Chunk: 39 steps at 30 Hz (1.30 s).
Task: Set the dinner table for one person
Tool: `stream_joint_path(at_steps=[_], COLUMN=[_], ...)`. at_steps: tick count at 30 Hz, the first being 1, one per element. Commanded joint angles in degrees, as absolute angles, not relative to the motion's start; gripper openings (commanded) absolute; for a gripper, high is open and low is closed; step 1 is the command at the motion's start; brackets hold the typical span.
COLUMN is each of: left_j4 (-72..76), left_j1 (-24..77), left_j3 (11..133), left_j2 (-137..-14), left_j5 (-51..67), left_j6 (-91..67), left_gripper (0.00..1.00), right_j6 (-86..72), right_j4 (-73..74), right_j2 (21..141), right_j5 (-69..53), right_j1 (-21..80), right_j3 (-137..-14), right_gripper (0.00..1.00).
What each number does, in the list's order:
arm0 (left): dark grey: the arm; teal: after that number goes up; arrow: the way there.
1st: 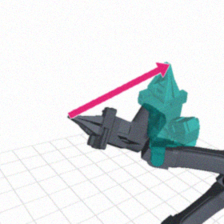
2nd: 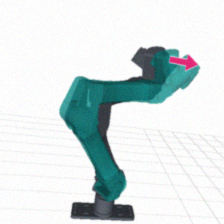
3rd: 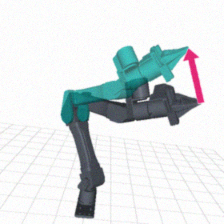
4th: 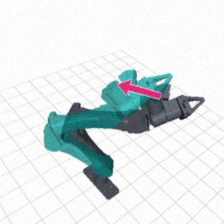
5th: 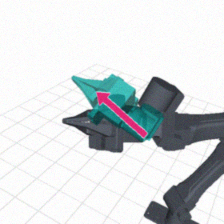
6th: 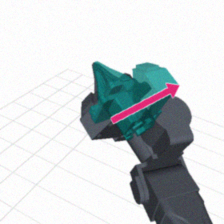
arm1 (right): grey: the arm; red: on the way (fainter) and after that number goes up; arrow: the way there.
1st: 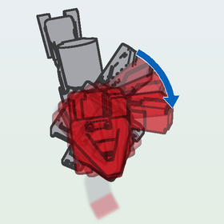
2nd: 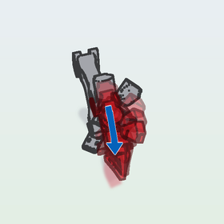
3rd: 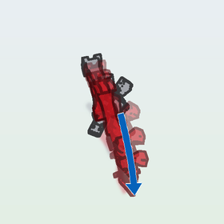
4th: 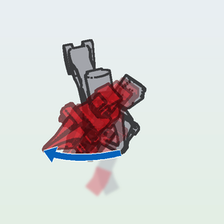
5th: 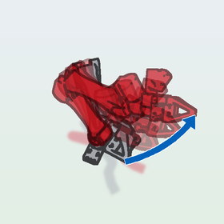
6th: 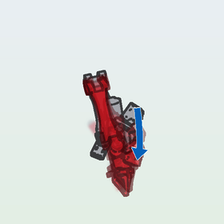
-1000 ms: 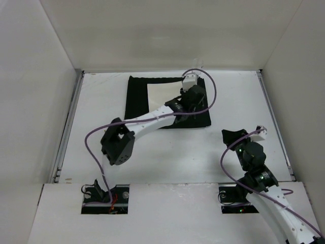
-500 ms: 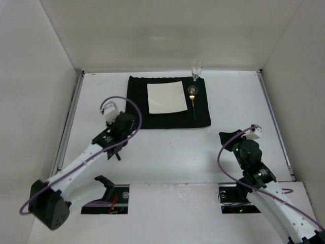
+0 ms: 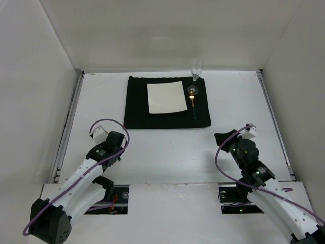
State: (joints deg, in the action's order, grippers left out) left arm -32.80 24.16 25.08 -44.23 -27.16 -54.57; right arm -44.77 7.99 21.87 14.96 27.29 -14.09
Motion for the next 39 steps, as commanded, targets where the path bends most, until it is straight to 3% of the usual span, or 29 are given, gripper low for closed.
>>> stream_joint_path(at_steps=[1, 24, 34, 39], left_j4=[-30.9, -22.4, -21.4, -24.9], left_j1=[25.0, 22.1, 21.5, 21.2], left_j3=[24.3, 20.0, 19.4, 22.2], left_j2=[-46.0, -53.6, -54.0, -46.9], left_j5=[-26.4, -25.3, -23.7, -25.4], left_j6=[-56.2, -56.4, -56.3, -53.6], left_gripper=[0.37, 0.26, 0.08, 0.02], right_j6=[-43.9, -43.8, -43.8, -43.8], right_j4=[3.8, 3.9, 4.7, 4.7], right_j2=[22.2, 21.6, 20.0, 19.7], right_j5=[14.7, 14.7, 14.7, 14.9], right_j1=[28.2, 28.2, 28.2, 28.2], right_j3=[-15.5, -15.4, -15.4, -15.4], right_gripper=[0.32, 0.32, 0.32, 0.32])
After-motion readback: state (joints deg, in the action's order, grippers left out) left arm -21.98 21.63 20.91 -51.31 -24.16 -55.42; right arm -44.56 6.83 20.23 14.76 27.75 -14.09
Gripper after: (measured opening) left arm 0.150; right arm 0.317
